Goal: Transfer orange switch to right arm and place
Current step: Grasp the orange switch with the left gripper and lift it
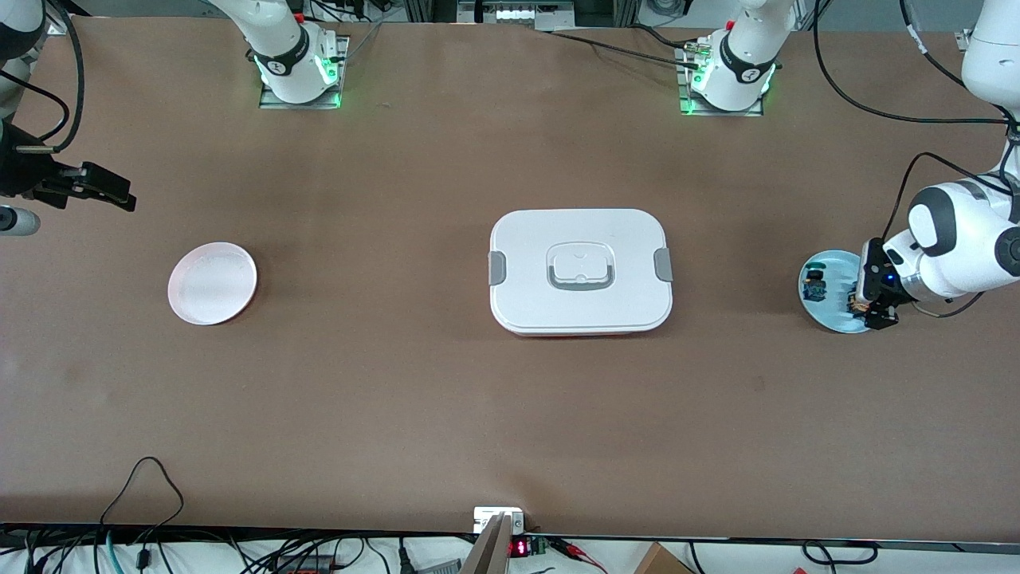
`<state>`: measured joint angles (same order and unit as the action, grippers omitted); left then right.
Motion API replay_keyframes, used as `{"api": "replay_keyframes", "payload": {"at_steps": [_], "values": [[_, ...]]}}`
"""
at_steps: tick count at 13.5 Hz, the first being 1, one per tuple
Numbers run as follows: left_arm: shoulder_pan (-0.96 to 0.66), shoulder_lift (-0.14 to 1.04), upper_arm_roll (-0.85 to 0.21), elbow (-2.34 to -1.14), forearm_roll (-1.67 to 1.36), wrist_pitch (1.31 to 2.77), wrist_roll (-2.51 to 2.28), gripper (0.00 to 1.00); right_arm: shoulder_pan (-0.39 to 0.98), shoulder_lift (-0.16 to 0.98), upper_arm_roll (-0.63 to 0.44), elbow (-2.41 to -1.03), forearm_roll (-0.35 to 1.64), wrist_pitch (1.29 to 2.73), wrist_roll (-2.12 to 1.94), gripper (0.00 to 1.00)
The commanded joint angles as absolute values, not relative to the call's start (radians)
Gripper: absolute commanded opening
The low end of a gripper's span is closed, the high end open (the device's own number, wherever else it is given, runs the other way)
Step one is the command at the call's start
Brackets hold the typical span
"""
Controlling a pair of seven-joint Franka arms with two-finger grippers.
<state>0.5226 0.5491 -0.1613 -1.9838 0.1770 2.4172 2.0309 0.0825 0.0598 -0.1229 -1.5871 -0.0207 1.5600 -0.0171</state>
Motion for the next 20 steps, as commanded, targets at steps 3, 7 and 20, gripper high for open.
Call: {"api": "replay_keyframes", "payload": {"at_steps": [3,7,20], "values": [[0.554,0.568,-0.181,-1.959,0.155,2.43,2.065,0.77,0.084,0.054,-0.121,-1.578,-0.018,1.549,-0.008,1.0],[0.554,0.568,-0.19,-1.959,0.155,2.431,2.103,0.16,0.084,0.054,-0.121,-1.578,-0.018,1.546,-0.008,1.0],[0.522,0.564,-0.259,-1.575,-0.398,1.568,2.092,0.0,0.083,0.052,-0.123,-1.577,-0.032,1.551,-0.021,1.0]]}}
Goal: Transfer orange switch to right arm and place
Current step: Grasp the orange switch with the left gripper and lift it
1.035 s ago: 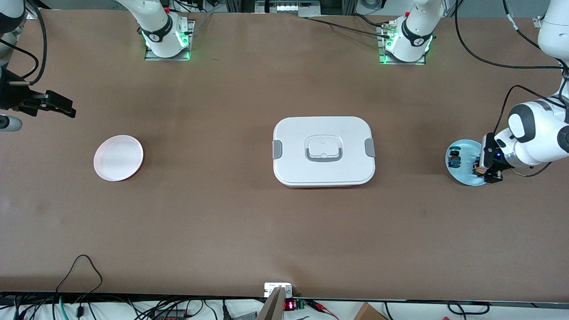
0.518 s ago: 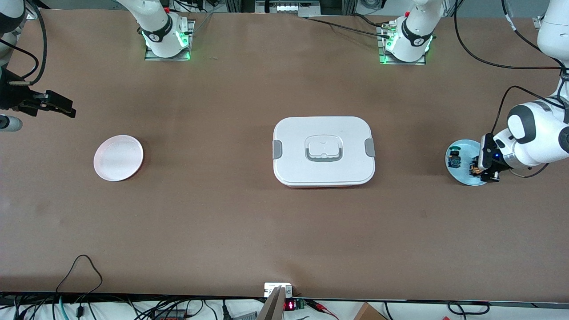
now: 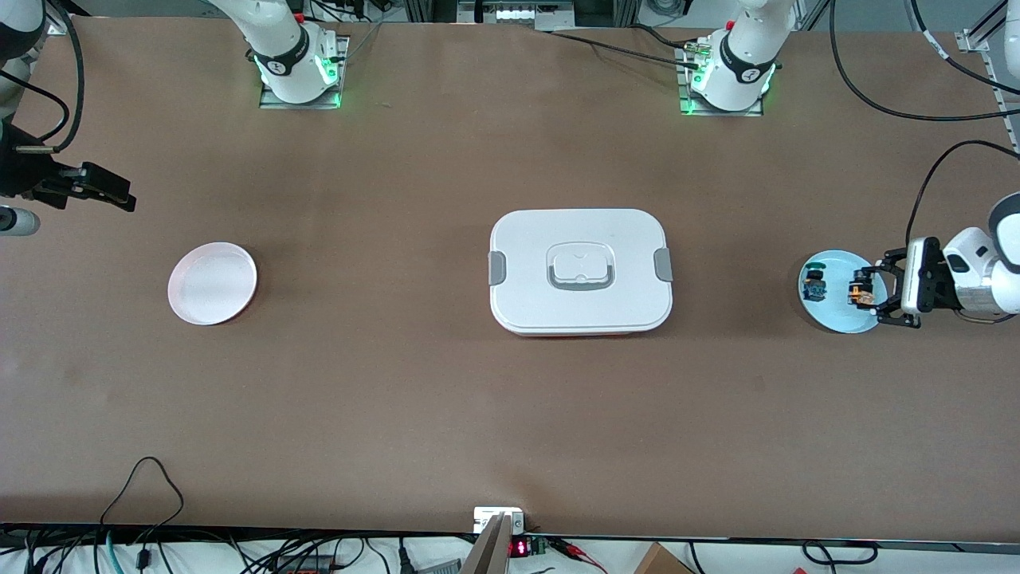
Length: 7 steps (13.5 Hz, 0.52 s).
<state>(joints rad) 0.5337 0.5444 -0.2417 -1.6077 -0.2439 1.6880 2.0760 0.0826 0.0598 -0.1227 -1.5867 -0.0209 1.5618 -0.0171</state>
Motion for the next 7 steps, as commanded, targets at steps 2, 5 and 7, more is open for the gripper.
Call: {"api": "replay_keyframes", "payload": {"at_steps": [2,5,7], "values": [[0.458,0.597,-0.261,-1.575,-0.642,1.446,2.092,0.0,0.08,0.052,-0.126,-1.575,-0.031,1.549,-0.026,1.0],[0.312,0.627,-0.267,-1.577,-1.023,1.361,2.089,0.0,0.083,0.052,-0.123,-1.575,-0.034,1.552,-0.026,1.0],[0.179,0.627,-0.267,-1.577,-1.257,1.368,2.057,0.0,0.078,0.057,-0.126,-1.578,-0.012,1.545,-0.017,1.0]]}}
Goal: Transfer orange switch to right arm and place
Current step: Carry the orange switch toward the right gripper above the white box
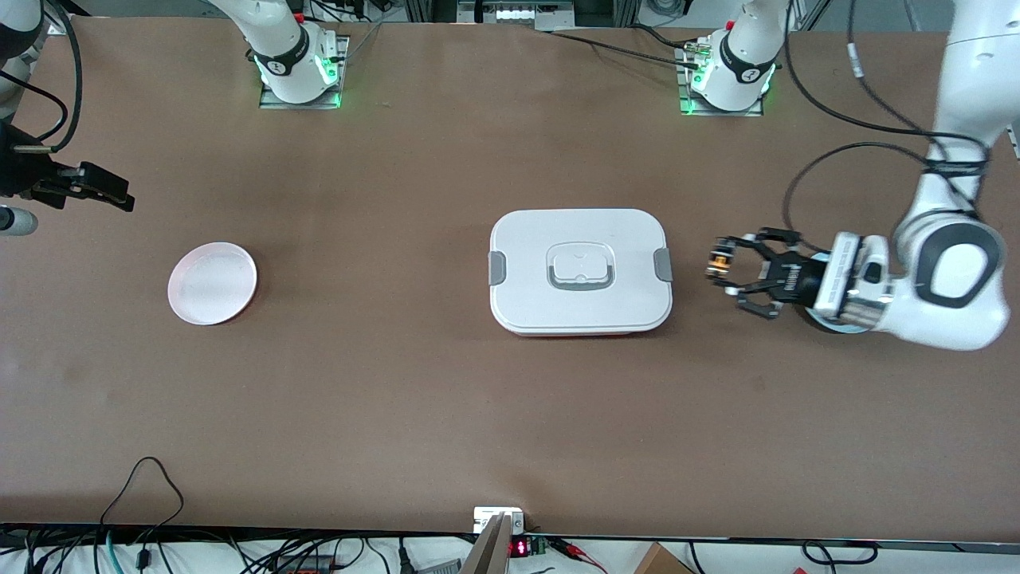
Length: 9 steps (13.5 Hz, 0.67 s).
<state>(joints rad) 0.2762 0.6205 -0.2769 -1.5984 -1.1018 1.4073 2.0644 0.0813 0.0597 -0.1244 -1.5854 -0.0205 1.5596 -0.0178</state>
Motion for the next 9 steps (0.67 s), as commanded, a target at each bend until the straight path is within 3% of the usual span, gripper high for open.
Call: {"api": "replay_keyframes", "payload": {"at_steps": [1,6,9], "values": [[0.102,0.626,-0.267,-1.577,-1.367,1.399,2.039,0.0,0.075,0.058,-0.126,-1.578,0.015,1.545,-0.023,1.0],[-0.226,0.614,-0.276,-1.559,-1.749,1.837,2.037,0.0,0.071,0.074,-0.13,-1.586,0.282,1.502,-0.025,1.0],[-0.392,0.615,-0.276,-1.474,-1.873,2.102,2.034,0.0,0.055,0.104,-0.13,-1.588,0.467,1.451,-0.022,1.0]]}}
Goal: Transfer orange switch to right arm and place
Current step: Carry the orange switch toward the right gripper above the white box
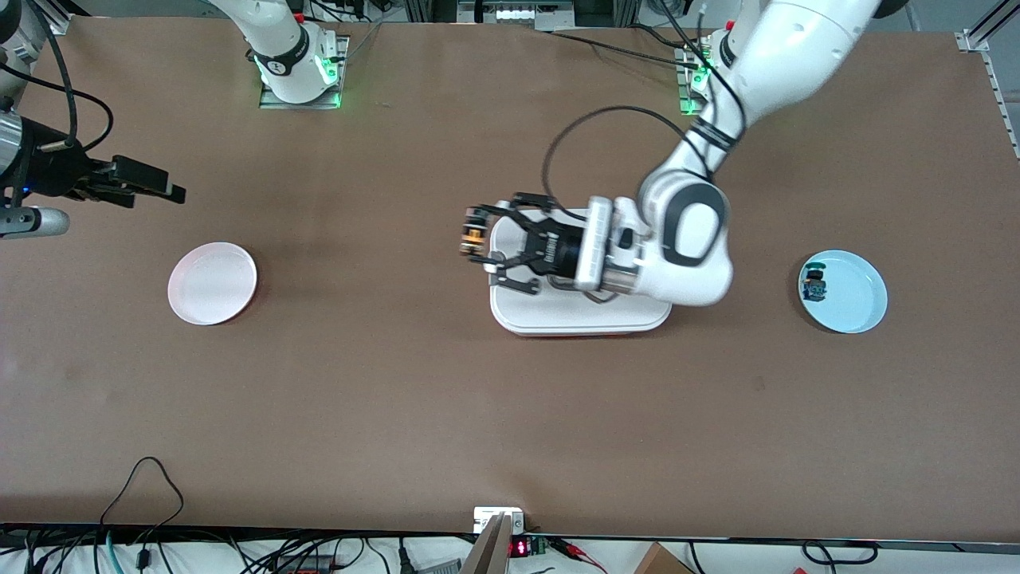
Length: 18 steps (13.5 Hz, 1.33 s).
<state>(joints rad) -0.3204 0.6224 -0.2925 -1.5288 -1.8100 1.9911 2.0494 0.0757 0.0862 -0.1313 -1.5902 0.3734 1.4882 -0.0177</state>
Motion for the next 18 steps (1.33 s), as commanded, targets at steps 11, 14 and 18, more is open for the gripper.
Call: {"api": "replay_keyframes", "payload": {"at_steps": [11,14,18], "values": [[-0.618,0.623,-0.273,-1.362,-2.036,2.483,2.033,0.01,0.011,0.226,-0.129,-1.819,1.233,1.36,-0.037,1.0],[-0.623,0.621,-0.273,-1.362,-2.036,2.484,2.033,0.01,0.038,0.213,-0.126,-1.899,1.398,1.387,-0.029,1.0],[-0.623,0.621,-0.27,-1.362,-2.034,2.484,2.033,0.01,0.119,0.216,-0.124,-1.899,1.442,1.442,-0.038,1.0]]}}
